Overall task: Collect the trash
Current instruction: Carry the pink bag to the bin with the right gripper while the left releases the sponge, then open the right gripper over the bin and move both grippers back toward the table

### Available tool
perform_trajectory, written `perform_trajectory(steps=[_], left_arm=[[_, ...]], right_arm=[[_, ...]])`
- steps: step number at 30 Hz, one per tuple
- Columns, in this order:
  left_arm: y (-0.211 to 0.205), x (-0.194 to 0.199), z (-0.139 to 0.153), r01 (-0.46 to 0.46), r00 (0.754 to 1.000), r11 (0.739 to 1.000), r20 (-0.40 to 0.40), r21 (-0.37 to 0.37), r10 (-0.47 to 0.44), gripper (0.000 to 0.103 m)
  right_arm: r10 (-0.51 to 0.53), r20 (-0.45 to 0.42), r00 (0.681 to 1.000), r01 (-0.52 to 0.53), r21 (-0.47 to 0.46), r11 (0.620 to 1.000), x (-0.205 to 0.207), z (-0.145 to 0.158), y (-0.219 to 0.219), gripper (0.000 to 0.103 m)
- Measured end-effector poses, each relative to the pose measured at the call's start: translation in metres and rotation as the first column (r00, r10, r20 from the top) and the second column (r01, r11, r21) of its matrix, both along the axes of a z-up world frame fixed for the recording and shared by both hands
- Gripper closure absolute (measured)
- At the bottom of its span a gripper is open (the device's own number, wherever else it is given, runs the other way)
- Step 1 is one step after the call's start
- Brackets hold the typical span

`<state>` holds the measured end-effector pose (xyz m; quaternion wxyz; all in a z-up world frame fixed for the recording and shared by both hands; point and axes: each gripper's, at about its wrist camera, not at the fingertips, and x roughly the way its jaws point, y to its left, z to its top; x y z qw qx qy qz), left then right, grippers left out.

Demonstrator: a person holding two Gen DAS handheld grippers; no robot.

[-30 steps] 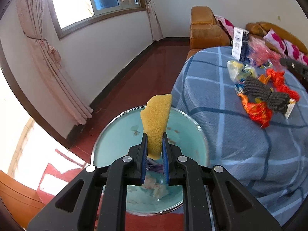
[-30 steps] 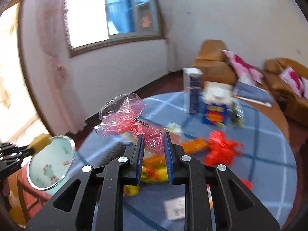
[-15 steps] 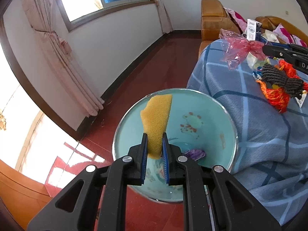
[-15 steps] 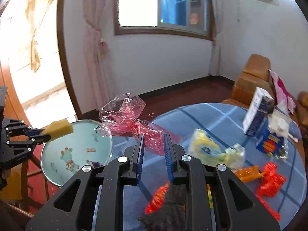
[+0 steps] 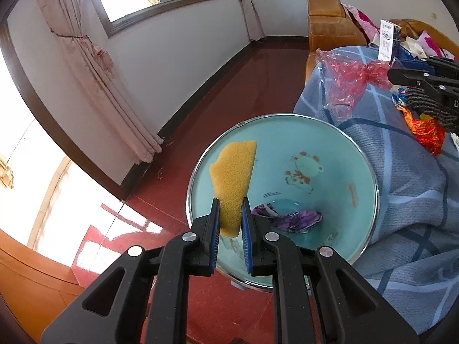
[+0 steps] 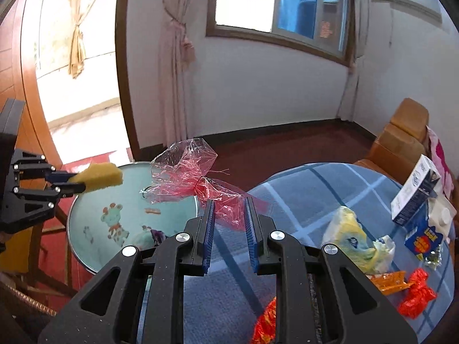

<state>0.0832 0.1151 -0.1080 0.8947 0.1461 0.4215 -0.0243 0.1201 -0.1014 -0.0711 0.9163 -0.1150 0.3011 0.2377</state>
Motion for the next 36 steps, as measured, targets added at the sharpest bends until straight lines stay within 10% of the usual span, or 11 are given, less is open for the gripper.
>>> perform_trajectory(steps=[17,24,36], left_arm=[[0.001,0.001,-0.002,-0.016,1.000,1.000,-0.001,-0.004,0.016,0.086],[0.002,-0.001,0.002,-0.029,0.999,1.000,0.026,0.003,0.029,0.055],[-0.002,-0.003,0.009,-0.039,0.998,0.999,0.058,0.000,0.039,0.043]], right_arm=[[0.069,-0.015,0.997,-0.070,-0.032,0.997,-0.005,-0.007,0.019,0.081],[0.107,-0.010,0.994,-0.108,-0.032,0.994,-0.010,-0.010,0.026,0.057],[0.036,0.017,0.999,-0.036,0.000,0.999,-0.022,0.003,0.006,0.043]])
